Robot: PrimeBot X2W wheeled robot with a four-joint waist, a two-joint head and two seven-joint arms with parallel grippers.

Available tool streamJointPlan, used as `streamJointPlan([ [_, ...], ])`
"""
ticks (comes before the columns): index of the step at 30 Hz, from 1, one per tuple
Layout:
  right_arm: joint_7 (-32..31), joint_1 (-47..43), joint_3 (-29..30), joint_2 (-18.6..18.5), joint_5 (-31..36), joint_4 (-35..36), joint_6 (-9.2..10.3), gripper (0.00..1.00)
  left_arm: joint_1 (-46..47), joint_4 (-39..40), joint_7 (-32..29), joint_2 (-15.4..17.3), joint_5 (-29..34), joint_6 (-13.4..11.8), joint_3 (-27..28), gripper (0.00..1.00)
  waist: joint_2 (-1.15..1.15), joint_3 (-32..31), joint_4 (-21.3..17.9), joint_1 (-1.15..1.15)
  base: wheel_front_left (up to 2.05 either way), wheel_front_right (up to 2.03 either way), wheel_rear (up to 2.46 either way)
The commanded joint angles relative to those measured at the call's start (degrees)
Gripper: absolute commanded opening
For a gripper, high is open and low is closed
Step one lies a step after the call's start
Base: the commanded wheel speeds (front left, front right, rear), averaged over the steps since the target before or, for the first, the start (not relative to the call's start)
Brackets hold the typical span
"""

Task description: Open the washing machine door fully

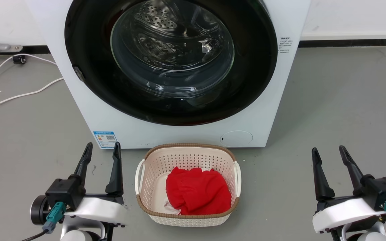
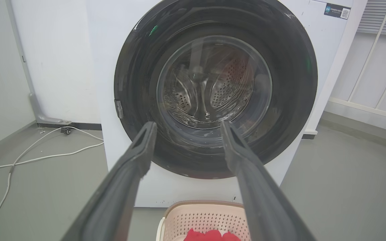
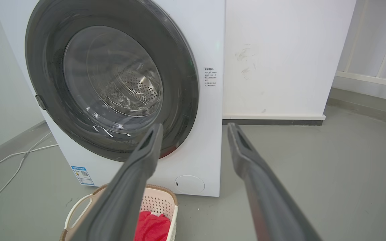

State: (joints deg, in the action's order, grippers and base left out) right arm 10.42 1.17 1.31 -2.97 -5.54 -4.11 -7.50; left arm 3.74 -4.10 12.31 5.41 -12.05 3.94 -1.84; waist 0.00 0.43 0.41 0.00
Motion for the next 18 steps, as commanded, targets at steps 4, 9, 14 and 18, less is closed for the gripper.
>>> streamJointPlan([
  [4,0.63,-0.01,-0.05,0.14,2.25,0.55,0.02,1.00,-0.35,0.56,0.79,0.37,2.60,-0.38,-0.31,1.00,0.00,0.12,0.00,0.00,0.00,0.00,0.00],
  [9,1.10,-0.08,-0.11,0.16,3.99,0.63,0.02,1.00,-0.40,0.66,1.33,0.11,4.06,-0.19,-0.07,1.00,0.00,0.32,-0.03,0.00,0.00,0.00,0.00],
  [14,1.71,-0.17,-0.18,0.16,5.74,0.42,0.02,1.00,-0.58,0.71,1.89,-0.19,5.84,0.01,0.08,1.00,0.00,0.32,0.07,0.00,0.00,0.00,0.00],
  [18,2.08,-0.13,-0.22,0.17,6.92,0.38,0.02,1.00,-0.71,0.64,2.25,-0.47,7.18,0.12,0.35,1.00,0.00,0.30,0.12,0.00,0.00,0.00,0.00],
])
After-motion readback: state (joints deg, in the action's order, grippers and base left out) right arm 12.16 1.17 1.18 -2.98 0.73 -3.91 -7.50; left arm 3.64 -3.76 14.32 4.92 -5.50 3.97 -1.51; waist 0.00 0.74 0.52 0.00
